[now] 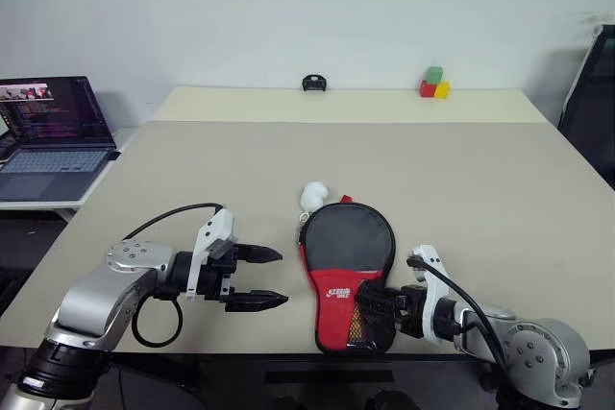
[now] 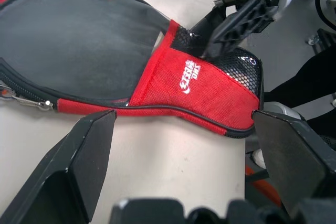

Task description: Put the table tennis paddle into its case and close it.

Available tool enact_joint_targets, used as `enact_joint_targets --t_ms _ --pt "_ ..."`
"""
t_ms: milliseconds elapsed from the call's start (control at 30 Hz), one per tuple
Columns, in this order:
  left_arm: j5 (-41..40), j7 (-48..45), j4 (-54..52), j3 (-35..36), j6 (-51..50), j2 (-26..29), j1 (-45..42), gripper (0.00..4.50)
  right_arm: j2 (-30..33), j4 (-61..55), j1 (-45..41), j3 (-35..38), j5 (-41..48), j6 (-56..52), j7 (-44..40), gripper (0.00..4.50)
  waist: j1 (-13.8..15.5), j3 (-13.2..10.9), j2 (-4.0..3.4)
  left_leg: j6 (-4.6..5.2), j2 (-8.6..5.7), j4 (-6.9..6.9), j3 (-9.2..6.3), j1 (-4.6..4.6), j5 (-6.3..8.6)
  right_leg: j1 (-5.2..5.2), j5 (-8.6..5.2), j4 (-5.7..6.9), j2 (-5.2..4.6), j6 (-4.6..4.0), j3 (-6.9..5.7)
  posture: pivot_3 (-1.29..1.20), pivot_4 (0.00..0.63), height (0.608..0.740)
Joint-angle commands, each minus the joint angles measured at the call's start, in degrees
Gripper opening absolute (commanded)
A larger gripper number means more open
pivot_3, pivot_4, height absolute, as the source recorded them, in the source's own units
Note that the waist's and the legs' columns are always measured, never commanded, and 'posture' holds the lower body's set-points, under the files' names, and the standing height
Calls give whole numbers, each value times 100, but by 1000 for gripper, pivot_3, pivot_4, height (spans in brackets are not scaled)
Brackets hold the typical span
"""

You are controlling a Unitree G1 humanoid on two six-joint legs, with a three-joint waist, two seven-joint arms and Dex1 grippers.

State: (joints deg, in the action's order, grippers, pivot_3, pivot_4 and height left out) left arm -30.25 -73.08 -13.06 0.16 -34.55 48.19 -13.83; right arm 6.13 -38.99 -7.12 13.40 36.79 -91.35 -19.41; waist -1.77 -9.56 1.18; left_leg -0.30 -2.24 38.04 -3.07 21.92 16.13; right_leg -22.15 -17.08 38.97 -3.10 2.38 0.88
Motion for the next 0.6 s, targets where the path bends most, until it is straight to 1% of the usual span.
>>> enact_joint_targets --t_ms 33,100,200,300,367,467,500,600 --pt "-47 34 -181 110 107 81 67 4500 604 -340 246 211 21 445 -195 4461 29 2 3 0 -1 0 0 0 0 -1 0 -2 -2 0 -3 0 150 740" --pt "-42 61 -190 122 124 75 100 4500 1060 -434 369 83 19 903 -425 4461 41 2 4 1 -2 1 -1 1 0 0 -1 -6 -4 1 -6 0 150 740" --pt "-40 104 -191 138 146 63 129 4500 1566 -445 483 -67 -19 1589 -676 4461 21 1 4 1 0 -1 -1 2 0 9 -1 -4 -2 1 -5 0 150 740" --pt "-49 214 -181 206 167 38 163 4500 2080 -389 367 -204 -173 2553 -1058 4461 -24 0 0 1 4 -5 1 0 0 7 -1 -1 3 1 -2 0 150 740" --pt "-60 310 -149 272 177 17 167 4500 2197 -284 185 -110 -21 2890 -1289 4461 -26 -1 1 1 4 -6 3 -1 0 5 -1 -1 4 1 1 0 150 740" --pt "-93 782 -3 513 155 -184 79 4500 2342 5 -394 21 389 2946 -1568 4461 -10 -1 2 1 5 -4 2 0 0 7 -1 -1 4 1 -1 0 150 740" --pt "-103 940 30 595 132 -254 60 4500 2372 83 -560 -33 431 2994 -1610 4461 -3 -1 3 1 4 -4 1 0 0 8 -1 -2 3 1 -2 0 150 740" --pt "-112 1349 41 815 60 -421 93 4500 2496 356 -932 -556 121 3387 -1687 4461 10 -2 4 1 4 -3 0 2 0 8 -1 -4 2 1 -5 0 150 740"
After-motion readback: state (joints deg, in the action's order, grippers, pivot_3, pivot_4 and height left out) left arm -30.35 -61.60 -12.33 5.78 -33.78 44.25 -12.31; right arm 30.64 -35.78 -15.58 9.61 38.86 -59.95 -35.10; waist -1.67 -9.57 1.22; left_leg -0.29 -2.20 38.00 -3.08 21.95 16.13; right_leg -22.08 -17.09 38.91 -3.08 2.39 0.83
